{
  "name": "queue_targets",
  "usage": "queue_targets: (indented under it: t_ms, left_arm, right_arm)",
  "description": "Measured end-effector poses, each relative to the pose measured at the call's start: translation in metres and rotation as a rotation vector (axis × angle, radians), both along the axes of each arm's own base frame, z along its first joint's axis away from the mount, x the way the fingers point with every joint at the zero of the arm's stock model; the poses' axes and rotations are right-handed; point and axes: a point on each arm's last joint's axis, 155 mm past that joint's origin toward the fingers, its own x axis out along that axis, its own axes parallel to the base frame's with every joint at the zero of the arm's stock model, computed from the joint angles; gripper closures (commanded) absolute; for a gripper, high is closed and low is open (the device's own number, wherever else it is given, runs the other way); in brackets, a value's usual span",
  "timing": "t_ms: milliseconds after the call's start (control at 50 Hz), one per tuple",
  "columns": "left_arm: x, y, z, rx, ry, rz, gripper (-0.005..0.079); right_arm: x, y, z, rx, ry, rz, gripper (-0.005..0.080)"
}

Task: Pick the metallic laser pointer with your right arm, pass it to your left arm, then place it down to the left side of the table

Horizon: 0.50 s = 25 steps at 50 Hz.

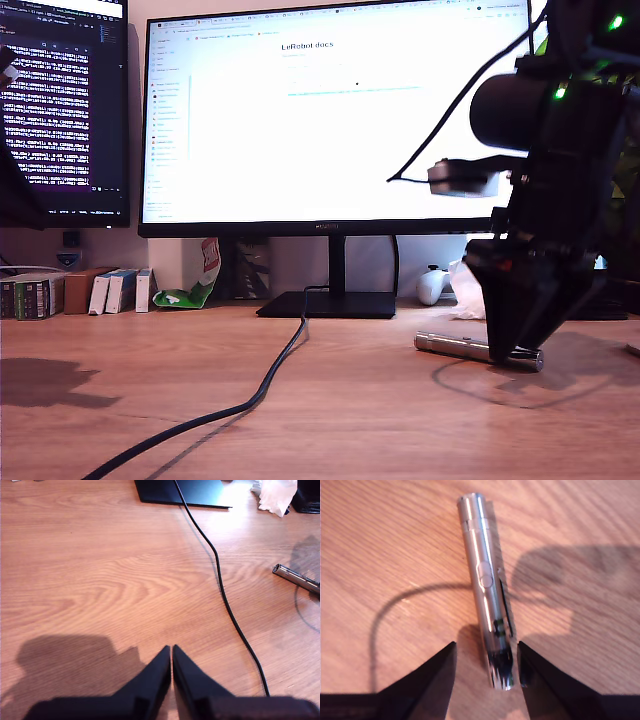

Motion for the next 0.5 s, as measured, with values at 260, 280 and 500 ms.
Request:
queue_targets:
  t_ms: [260, 280, 500]
  left_arm:
    - [0.0001, 0.0000, 0.0001, 0.000, -0.001, 0.000, 0.0761]
    - [0.0001, 0.0001, 0.0000, 0.000, -0.001, 0.000, 0.0761]
    - [0.0001, 0.0001, 0.0000, 0.001, -0.001, 0.000, 0.0761]
  right_arm:
    - [0.0062, -0.0004, 0.0018, -0.007, -0.030, 0.016, 0.0434]
    - [0.0066, -0.0006, 0.0019, -0.007, -0.031, 0.015, 0.0434]
    - [0.0088, -0.0043, -0.0052, -0.014, -0.014, 0.007, 0.0474]
